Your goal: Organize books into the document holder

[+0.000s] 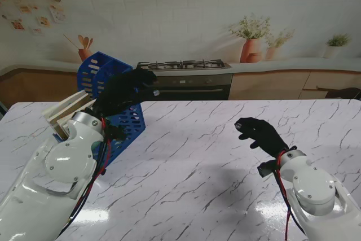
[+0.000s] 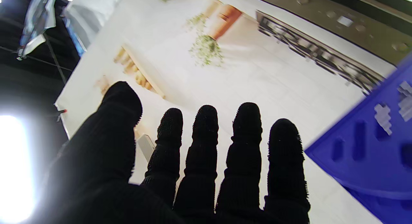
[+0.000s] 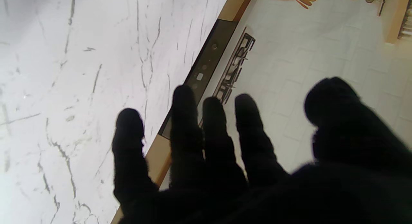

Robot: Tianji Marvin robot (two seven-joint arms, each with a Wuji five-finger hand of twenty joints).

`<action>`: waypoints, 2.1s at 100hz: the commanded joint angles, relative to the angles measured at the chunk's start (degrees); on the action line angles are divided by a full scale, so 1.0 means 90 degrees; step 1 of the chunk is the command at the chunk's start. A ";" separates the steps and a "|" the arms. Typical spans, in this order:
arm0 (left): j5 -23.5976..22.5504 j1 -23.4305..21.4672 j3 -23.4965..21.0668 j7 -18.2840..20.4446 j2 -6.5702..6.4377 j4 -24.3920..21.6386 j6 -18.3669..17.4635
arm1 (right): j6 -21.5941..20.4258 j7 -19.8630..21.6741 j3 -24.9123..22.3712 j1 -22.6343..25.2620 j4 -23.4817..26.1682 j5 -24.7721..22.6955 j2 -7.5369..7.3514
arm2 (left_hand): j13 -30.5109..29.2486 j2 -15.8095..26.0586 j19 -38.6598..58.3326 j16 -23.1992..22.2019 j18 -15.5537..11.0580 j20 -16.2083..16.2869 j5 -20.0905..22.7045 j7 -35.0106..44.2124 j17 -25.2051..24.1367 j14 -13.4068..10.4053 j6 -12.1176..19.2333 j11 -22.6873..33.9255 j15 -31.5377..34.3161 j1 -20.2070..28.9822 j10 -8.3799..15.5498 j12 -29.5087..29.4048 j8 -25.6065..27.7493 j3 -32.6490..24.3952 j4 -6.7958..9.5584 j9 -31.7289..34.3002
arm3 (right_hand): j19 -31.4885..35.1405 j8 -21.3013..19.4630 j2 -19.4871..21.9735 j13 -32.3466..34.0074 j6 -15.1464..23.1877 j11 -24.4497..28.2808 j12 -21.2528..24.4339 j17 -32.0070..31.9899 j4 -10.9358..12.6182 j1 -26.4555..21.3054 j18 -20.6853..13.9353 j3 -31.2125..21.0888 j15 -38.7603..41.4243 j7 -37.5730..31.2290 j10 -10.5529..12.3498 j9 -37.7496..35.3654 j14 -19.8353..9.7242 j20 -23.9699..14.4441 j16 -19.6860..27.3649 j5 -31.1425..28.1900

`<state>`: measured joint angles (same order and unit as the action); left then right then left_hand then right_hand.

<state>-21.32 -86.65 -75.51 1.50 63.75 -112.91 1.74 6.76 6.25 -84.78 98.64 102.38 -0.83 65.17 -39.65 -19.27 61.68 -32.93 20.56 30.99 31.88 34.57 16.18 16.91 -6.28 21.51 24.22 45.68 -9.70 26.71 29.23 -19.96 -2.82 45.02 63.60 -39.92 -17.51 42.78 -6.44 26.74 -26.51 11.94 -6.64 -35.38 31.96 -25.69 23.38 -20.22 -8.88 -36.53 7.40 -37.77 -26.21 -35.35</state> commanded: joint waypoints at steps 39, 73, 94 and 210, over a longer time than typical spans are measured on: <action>0.1257 0.0195 0.0684 0.0393 0.0129 0.1349 -0.0496 | -0.0169 0.0082 -0.0067 0.0183 -0.0042 0.0040 0.0006 | 0.0372 0.0025 -0.0756 0.0209 0.0529 -0.0280 -0.0303 0.0213 -0.0520 0.0081 -0.0211 -0.0025 -0.0268 0.0193 0.0097 -0.0069 0.0272 -0.0327 0.0182 -0.0178 | 0.0086 -0.0255 -0.0020 0.0205 0.0218 -0.0017 -0.0069 0.0021 0.0252 -0.0009 -0.0489 -0.0037 0.0097 -0.0328 0.0133 -0.0299 0.0035 -0.0006 -0.0020 -0.0354; 0.1592 0.0208 0.0834 0.0284 0.0203 0.2111 -0.0615 | -0.0368 0.0461 0.0069 0.0106 -0.0334 0.0048 -0.0082 | 0.0481 -0.0095 -0.1017 0.0210 0.0513 -0.0382 -0.0400 0.0363 -0.0887 0.0010 -0.0206 -0.0047 -0.0341 0.0342 0.0094 -0.0079 0.0450 -0.0416 0.0142 -0.0262 | -0.0155 -0.0674 0.0101 0.0056 0.0410 0.0170 -0.0383 -0.0193 0.0196 -0.0032 -0.0594 0.0184 -0.0053 -0.0601 0.0338 -0.0259 -0.0094 0.0122 -0.0002 -0.0371; 0.1553 -0.0148 0.0705 0.0354 0.0171 0.1976 -0.0378 | -0.0667 0.0256 0.0277 0.0054 -0.0541 0.0050 -0.0040 | 0.0561 -0.0306 -0.0965 0.0184 0.0274 -0.0361 -0.0423 0.0355 -0.1073 -0.0011 -0.0097 -0.0115 -0.0385 0.0361 0.0174 -0.0119 0.0520 -0.0736 0.0111 -0.0335 | -0.0421 -0.0562 0.0027 -0.0069 0.0447 -0.0174 -0.0187 -0.0306 0.0243 -0.0101 -0.0651 0.0351 -0.0407 -0.0368 0.0482 -0.0221 -0.0224 0.0202 0.0126 -0.0301; 0.2257 -0.0898 0.0527 -0.0066 0.0327 0.2094 -0.0119 | -0.1026 0.0073 0.0796 -0.0069 -0.0736 0.0119 -0.0003 | 0.0659 -0.0420 -0.0831 0.0010 -0.0004 -0.0316 -0.0351 0.0374 -0.1287 0.0065 0.0117 -0.0064 -0.0232 0.0442 0.0180 -0.0021 0.0617 -0.0647 0.0035 -0.0326 | -0.0288 -0.0480 -0.0068 0.0199 0.0399 0.0288 -0.0557 -0.0148 0.0210 0.0117 -0.0631 -0.0032 0.0150 -0.0416 0.0302 -0.0373 -0.0145 0.0112 -0.0157 -0.0348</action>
<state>-1.12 -94.29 -70.98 0.34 66.34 -94.26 1.59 -2.43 6.86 -77.85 97.70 95.52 -0.03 64.61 -34.98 -22.26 53.97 -32.29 22.07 28.05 29.16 37.99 5.61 18.15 -8.25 20.99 21.98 49.54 -9.68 26.04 34.73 -25.75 -2.77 42.58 59.37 -44.84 -18.40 43.48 -4.93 28.16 -30.70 10.18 -6.64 -35.36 31.96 -25.75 23.17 -24.38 -6.29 -39.18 7.39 -36.34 -26.41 -37.89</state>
